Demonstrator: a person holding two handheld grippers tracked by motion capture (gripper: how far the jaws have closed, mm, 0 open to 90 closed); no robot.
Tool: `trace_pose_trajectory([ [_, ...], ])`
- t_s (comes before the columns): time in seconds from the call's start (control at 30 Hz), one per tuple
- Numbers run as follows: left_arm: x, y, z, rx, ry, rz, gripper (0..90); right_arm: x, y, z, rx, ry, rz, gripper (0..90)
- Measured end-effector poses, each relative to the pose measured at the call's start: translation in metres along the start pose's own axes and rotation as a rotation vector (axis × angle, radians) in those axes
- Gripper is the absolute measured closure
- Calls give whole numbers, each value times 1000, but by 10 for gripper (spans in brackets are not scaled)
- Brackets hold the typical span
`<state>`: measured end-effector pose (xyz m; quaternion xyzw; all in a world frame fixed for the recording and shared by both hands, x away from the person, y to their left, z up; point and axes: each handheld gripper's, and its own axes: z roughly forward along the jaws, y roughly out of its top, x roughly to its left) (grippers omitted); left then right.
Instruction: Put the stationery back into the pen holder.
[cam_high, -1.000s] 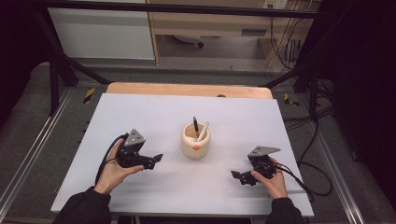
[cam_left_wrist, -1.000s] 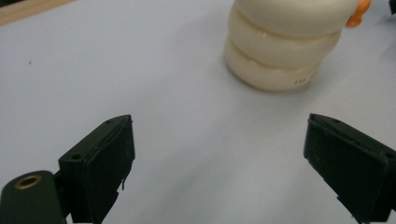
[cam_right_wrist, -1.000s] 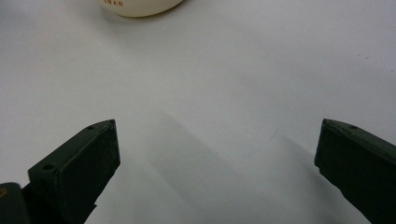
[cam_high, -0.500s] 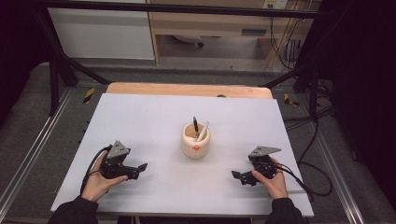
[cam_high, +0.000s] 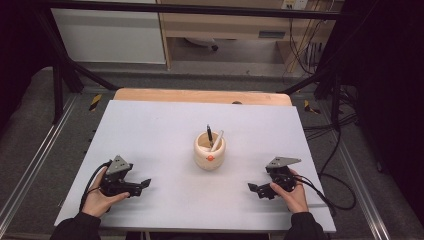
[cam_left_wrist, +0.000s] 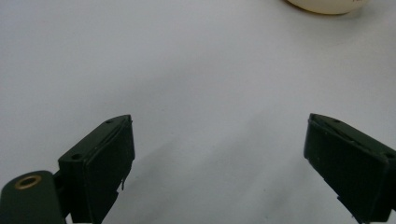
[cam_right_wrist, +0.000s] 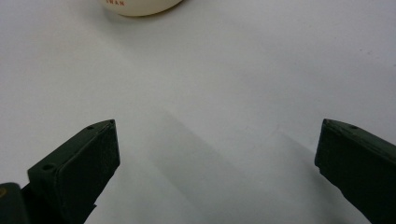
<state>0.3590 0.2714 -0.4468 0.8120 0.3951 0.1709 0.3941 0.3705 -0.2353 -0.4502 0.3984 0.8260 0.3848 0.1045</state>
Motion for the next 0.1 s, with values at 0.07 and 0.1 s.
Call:
trace_pose_trajectory([
  [0.07, 0, -1, 0, -1, -2, -3, 88, 1, 0, 0, 3, 1, 8, 6],
  [0.1, 0, -1, 0, -1, -2, -7, 88, 1, 0, 0, 3, 1, 8, 7],
])
